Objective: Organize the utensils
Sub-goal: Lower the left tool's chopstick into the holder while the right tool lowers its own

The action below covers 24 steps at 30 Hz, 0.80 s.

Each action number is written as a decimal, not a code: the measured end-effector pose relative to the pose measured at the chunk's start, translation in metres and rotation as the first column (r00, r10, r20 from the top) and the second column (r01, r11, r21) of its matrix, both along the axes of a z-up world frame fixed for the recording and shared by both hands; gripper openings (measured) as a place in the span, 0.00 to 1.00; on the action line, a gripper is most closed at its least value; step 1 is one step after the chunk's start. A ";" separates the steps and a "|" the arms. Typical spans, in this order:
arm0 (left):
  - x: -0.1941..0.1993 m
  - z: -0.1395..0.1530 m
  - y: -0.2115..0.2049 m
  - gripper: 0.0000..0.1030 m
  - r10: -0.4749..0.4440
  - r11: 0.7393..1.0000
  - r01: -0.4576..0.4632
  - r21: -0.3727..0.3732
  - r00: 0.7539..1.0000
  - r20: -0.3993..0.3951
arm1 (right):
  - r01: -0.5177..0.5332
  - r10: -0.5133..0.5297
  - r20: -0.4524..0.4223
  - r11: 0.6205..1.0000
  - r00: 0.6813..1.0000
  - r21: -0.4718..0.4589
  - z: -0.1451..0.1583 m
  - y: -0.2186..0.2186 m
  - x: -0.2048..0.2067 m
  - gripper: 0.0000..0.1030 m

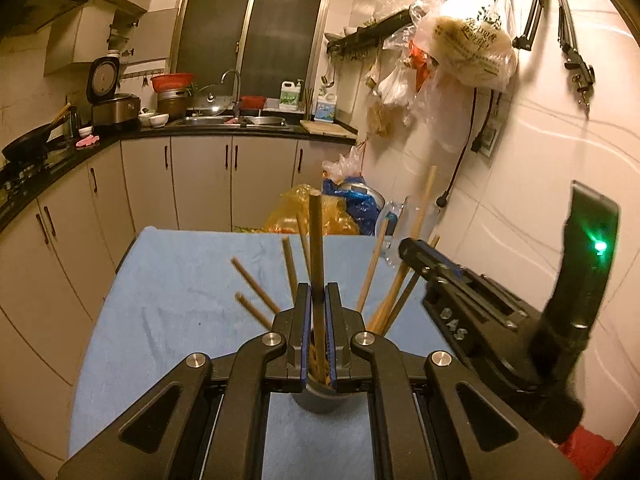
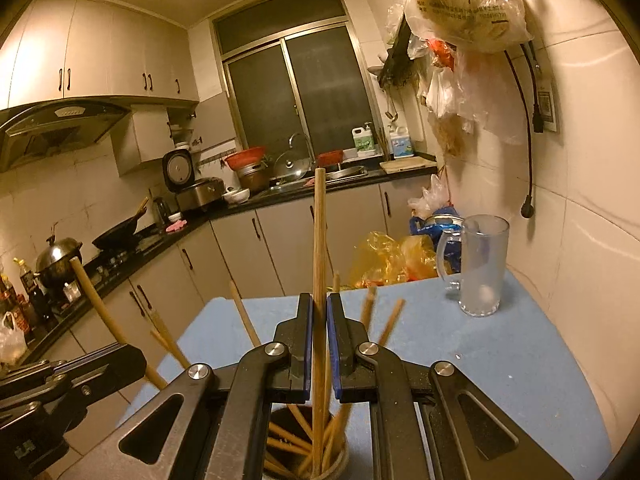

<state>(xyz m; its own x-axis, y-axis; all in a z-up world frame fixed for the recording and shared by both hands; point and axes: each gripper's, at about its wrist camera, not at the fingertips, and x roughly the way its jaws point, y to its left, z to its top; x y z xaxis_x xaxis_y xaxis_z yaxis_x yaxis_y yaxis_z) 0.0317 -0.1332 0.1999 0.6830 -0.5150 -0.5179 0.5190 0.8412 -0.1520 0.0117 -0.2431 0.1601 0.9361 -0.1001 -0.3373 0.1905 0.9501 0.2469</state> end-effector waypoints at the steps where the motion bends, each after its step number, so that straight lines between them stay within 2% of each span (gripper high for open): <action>1: 0.000 -0.004 0.001 0.06 0.004 1.000 -0.004 0.006 1.000 -0.007 | -0.003 0.003 -0.003 1.000 1.000 -0.003 -0.002 0.000 -0.003 0.07; 6: 0.000 -0.018 0.004 0.06 0.018 1.000 -0.017 0.018 0.999 -0.033 | -0.011 0.010 -0.041 1.000 0.999 -0.025 -0.015 0.002 -0.010 0.07; 14: 0.001 -0.024 0.000 0.07 0.035 0.999 -0.034 0.043 0.999 -0.020 | -0.026 0.025 -0.108 1.000 0.994 -0.007 -0.036 -0.001 -0.008 0.08; 24: 0.007 -0.032 -0.004 0.07 0.061 0.996 -0.059 0.071 0.998 -0.025 | -0.037 0.038 -0.133 0.999 0.990 0.016 -0.038 -0.005 -0.010 0.09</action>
